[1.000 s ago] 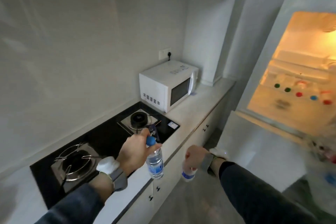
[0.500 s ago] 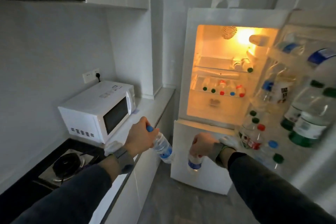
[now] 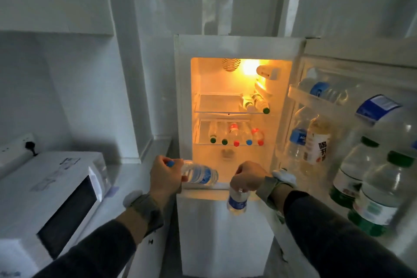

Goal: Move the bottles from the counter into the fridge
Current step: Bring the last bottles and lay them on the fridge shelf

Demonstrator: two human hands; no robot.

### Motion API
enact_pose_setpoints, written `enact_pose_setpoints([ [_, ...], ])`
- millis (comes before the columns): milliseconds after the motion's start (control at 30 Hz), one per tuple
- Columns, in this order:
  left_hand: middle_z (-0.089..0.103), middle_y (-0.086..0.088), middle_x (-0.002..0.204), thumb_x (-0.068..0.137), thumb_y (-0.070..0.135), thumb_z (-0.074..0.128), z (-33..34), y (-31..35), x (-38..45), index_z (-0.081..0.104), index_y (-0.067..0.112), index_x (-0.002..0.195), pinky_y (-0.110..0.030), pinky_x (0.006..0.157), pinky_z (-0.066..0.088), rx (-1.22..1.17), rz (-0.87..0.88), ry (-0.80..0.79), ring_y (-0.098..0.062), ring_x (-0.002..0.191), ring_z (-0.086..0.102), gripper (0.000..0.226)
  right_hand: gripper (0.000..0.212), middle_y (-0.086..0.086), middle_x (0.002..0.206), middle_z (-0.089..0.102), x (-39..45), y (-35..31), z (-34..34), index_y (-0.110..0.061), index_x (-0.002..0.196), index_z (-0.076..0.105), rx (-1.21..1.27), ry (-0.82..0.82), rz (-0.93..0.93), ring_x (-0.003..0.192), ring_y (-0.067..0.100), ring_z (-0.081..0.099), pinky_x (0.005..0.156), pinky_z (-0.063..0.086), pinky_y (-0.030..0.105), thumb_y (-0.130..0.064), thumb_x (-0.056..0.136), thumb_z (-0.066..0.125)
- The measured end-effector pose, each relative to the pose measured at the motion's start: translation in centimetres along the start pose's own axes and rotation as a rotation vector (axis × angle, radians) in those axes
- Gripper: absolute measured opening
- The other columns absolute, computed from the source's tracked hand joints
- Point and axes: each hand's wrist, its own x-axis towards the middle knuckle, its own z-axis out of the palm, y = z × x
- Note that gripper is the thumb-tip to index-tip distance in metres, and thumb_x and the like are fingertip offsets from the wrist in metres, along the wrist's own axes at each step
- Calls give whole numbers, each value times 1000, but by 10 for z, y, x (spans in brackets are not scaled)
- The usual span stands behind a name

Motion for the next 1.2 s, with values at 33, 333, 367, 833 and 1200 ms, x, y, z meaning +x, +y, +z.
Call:
enact_pose_setpoints([
  [33,56,-10,99,95,20,71,9,5,21,52,1,108,-28,50,60,-39,9,-9,-13,64,68,30,28,5,67,72,15,-6,-7,-6,80,78,19,35,13,72,22,72,63,57,31,-23,60,67],
  [333,58,-4,98,98,24,64,86,75,131,49,9,106,-23,51,51,-294,13,-48,-25,71,76,23,11,12,90,75,87,-41,-77,-7,85,74,69,250,34,90,27,72,72,59,38,-17,79,74],
  [367,57,-5,100,98,23,64,96,82,142,49,9,107,-21,48,51,-340,6,-50,-25,72,76,23,11,10,90,74,95,-44,-84,-9,86,73,58,265,43,88,24,71,75,61,37,-17,78,74],
  [833,60,4,100,100,27,56,213,116,254,50,17,115,-23,64,55,-369,-21,39,-18,76,75,18,12,4,88,63,182,-43,-157,-15,93,69,107,351,1,82,21,58,74,49,32,-18,82,73],
  [1200,63,-1,95,94,30,61,304,93,311,52,20,107,-40,82,62,-313,6,2,-25,83,74,19,22,8,108,74,246,-36,-168,-11,108,75,68,496,157,100,23,71,86,58,33,-23,91,68],
])
